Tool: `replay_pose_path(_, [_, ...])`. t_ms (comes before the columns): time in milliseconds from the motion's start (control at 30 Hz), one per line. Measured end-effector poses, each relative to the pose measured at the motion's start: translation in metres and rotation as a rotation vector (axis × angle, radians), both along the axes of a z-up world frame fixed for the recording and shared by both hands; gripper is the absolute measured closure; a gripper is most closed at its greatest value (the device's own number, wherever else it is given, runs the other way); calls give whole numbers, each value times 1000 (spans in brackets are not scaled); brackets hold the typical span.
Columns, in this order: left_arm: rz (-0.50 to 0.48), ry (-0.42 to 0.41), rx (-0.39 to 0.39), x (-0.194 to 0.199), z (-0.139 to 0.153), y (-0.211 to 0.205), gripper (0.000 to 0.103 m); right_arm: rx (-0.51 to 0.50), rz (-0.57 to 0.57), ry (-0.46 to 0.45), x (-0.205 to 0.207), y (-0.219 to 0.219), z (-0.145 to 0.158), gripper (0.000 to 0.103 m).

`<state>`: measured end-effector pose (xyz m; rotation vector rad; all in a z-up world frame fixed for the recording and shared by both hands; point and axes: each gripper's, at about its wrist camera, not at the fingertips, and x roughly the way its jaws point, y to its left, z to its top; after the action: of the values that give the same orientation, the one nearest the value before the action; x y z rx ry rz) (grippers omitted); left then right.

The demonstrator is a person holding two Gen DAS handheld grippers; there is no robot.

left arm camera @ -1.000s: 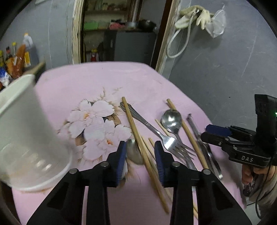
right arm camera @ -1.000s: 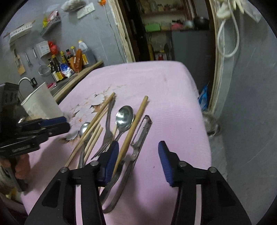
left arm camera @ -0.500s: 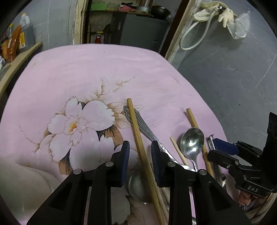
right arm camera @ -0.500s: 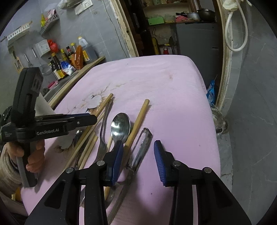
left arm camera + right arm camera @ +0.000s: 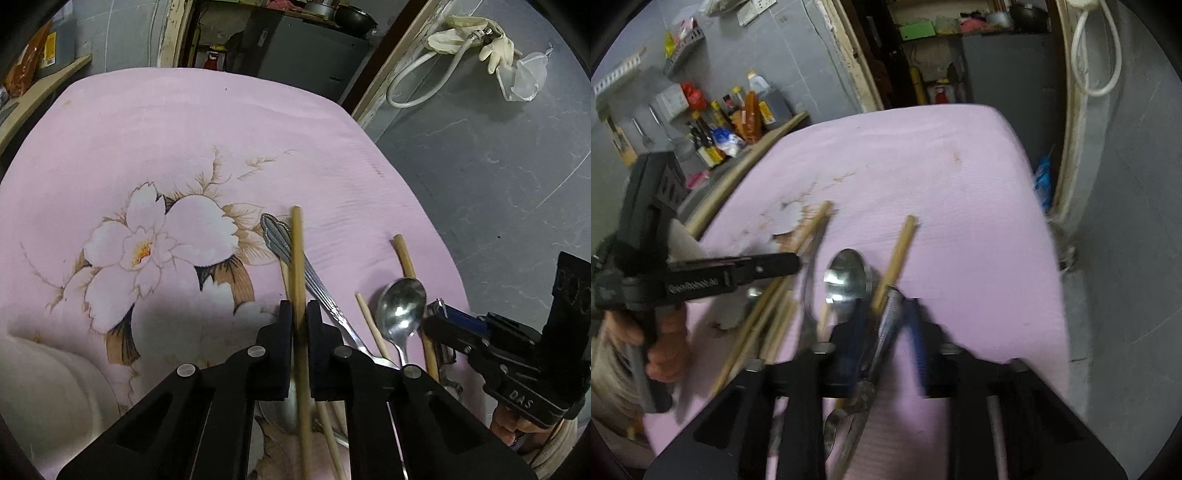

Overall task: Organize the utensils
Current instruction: 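Lower both tools over the utensils and close each on a chopstick, then lift the chopsticks with both tools and carry them over the white caddy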

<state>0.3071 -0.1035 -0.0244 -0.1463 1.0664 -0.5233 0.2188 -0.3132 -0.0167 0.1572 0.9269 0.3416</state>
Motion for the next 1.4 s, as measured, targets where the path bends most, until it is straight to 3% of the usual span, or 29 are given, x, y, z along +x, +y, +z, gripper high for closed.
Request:
replay_pose_path(200, [-7,-76,-27,-32,18,15,98,13,-6,-9,-9,4,4,95])
replay_pose_path(300, [10,-156,-48,-56,25,26,98,44,-24,-54,-22,0,9,96])
replay_pose_path(467, [71,-330,-96,-93,42,47,98,98,-52,-246,-66,2,31,97])
replay_pose_path(567, [119,-443,-126,-110,60,55,98,120,-58,-424,-95,13,51,97])
replay_pose_path(733, [208,-664,-163,-135,99,73,98,149,-15,-614,-107,47,85,97])
replay_pose_path(1067, [444,-902,-234,-127,156,167,98,256,125,-860,-77,132,147,97])
replay_pose_path(1233, [620,-965,-247,-109,161,224,98,330,170,-932,-59,169,166,97])
replay_pose_path(1400, [759,-964,-264,-92,148,265,98,312,195,-956,-42,196,155,97])
